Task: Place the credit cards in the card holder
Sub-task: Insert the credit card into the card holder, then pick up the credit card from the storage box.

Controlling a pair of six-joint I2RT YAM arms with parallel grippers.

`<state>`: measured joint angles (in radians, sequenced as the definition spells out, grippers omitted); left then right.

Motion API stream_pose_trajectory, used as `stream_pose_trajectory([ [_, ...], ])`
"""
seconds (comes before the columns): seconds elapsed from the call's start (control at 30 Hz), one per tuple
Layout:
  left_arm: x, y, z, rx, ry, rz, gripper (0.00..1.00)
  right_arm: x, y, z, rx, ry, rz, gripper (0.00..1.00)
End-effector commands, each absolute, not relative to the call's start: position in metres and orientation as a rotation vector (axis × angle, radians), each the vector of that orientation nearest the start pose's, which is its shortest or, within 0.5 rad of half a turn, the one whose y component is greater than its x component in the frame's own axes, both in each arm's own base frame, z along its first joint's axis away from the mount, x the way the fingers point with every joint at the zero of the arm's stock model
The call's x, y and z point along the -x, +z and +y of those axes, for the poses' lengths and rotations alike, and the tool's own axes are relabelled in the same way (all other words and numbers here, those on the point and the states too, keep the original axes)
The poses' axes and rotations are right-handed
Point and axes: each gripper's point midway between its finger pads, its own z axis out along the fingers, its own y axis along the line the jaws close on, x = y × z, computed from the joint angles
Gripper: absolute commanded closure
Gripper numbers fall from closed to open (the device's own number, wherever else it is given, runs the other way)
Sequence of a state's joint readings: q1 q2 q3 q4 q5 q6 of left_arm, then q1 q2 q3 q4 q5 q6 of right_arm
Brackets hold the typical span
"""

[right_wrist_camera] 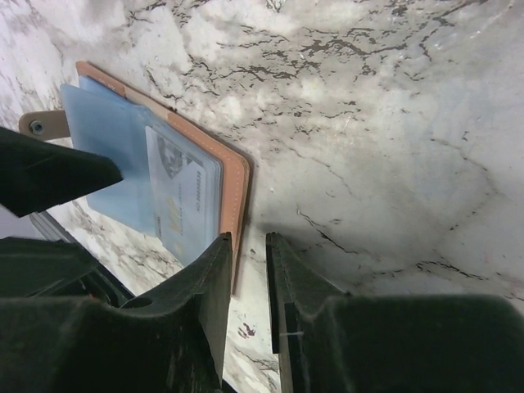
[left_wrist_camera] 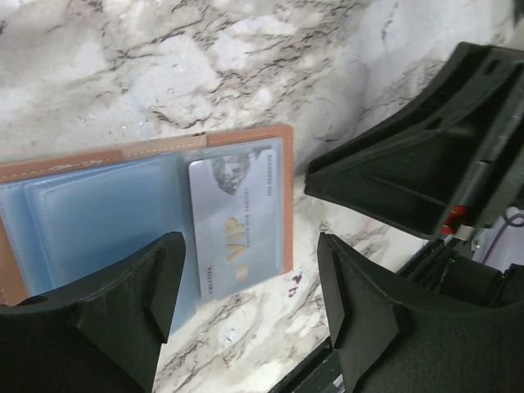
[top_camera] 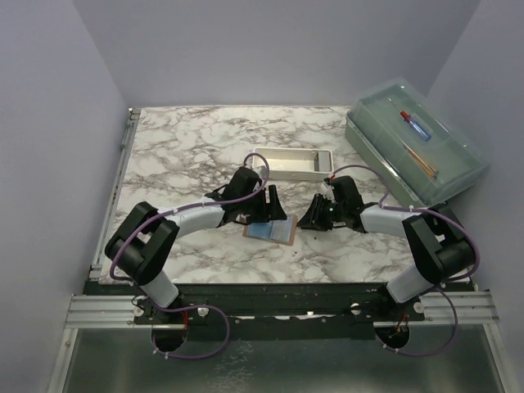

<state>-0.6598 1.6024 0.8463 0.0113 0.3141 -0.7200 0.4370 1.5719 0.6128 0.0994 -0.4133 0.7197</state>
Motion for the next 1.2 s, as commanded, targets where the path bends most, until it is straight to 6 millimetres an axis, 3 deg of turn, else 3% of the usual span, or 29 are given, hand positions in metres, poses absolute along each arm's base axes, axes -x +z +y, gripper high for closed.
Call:
stream_pose_trajectory([
  [0.0,-0.261,0.046,-0.310,-0.104,-0.981,2.570,0.29,-0.250,0.006,0.226,-0.143,0.950,2.665,0.70],
  [0.17,-0.246,0.038,-0.333,-0.150,-1.058,2.610,0.36,-0.253,0.009,0.235,-0.143,0.986,2.658,0.71],
  [0.37,-0.237,0.081,-0.357,-0.204,-1.180,2.514,0.37,-0.257,0.017,0.243,-0.163,1.047,2.629,0.72],
  [0.53,-0.238,0.086,-0.347,-0.134,-1.215,2.538,0.31,-0.266,0.016,0.206,-0.214,0.702,2.686,0.71],
  [0.67,-0.253,0.101,-0.319,-0.101,-1.184,2.508,0.27,-0.282,0.048,0.176,-0.184,0.436,2.652,0.66],
  [0.8,-0.252,0.117,-0.303,-0.133,-1.191,2.501,0.25,-0.321,0.085,0.156,-0.172,0.212,2.546,0.44],
  [0.9,-0.248,0.118,-0.296,-0.146,-1.185,2.511,0.18,-0.356,0.099,0.140,-0.176,0.007,2.495,0.32],
  [0.97,-0.246,0.113,-0.290,-0.144,-1.153,2.528,0.16,-0.381,0.109,0.136,-0.163,-0.097,2.456,0.26],
  [1.17,-0.238,0.106,-0.273,-0.143,-1.072,2.549,0.15,-0.442,0.113,0.126,-0.079,-0.395,2.405,0.24],
])
